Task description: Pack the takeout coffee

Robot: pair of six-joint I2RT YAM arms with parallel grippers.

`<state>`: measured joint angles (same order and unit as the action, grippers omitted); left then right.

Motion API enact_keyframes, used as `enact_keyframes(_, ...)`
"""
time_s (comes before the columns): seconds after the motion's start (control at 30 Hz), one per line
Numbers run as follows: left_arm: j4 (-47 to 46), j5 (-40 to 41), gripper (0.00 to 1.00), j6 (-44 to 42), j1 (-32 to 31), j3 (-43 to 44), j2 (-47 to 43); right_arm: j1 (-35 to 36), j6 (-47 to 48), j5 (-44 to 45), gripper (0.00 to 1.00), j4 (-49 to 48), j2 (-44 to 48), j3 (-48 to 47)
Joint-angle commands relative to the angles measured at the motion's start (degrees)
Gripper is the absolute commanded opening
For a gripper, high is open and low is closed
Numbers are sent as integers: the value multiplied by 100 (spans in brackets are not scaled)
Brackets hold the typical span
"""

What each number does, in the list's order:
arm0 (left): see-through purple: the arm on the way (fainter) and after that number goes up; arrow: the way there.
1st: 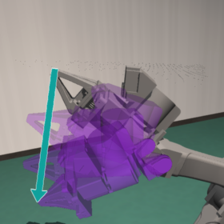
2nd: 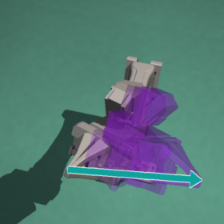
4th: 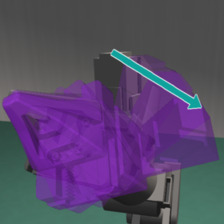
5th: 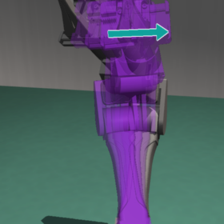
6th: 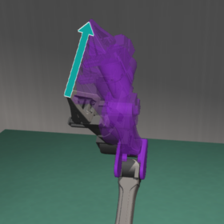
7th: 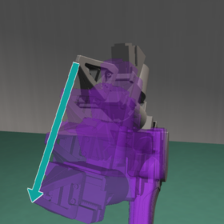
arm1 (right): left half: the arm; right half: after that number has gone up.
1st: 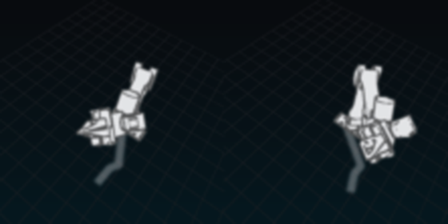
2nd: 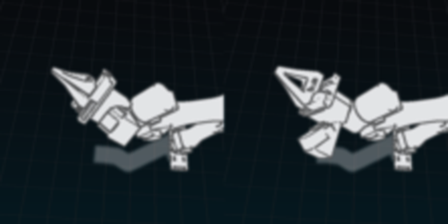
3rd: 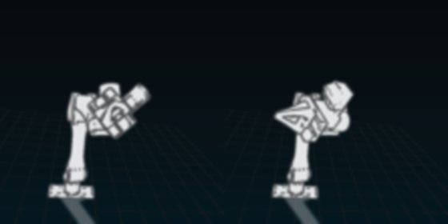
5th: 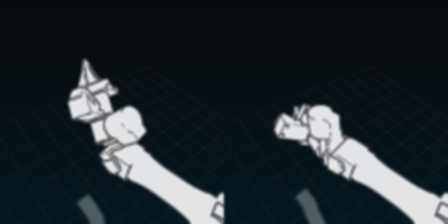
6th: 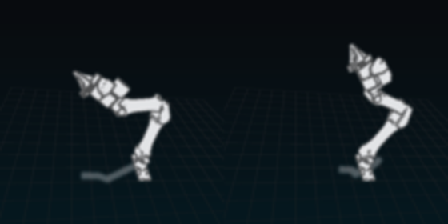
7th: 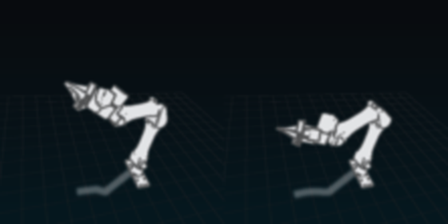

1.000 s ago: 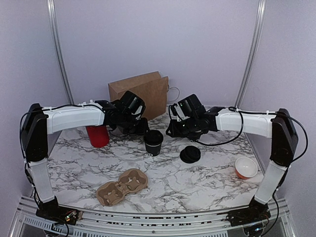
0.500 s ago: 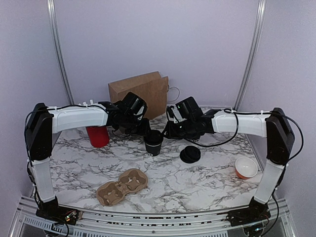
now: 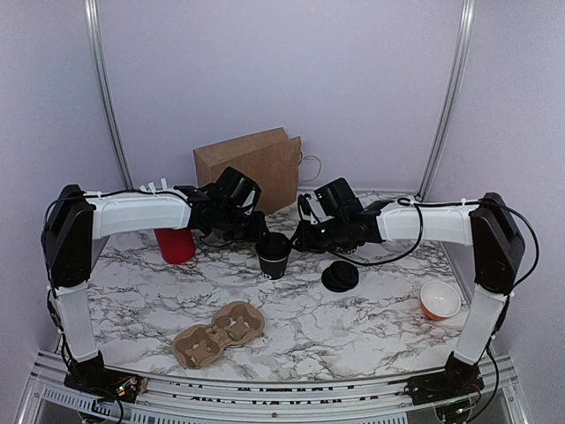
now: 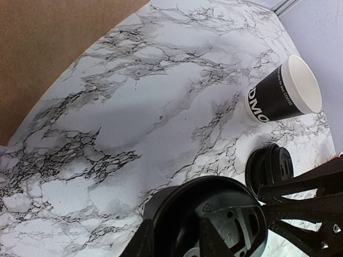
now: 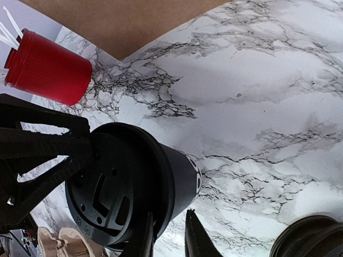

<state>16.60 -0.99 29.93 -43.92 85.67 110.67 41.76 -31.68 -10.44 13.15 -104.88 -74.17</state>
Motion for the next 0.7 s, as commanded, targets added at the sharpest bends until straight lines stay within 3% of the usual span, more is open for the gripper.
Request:
enact_keyframes(0.0,141,-48,27,96,-52,-296,14,-1,19,-157,19,-14,-137,175)
enact_keyframes(0.67,-328,-76,27,394,-99,-1382,-283,870,869,1008,16,1161,-832,597)
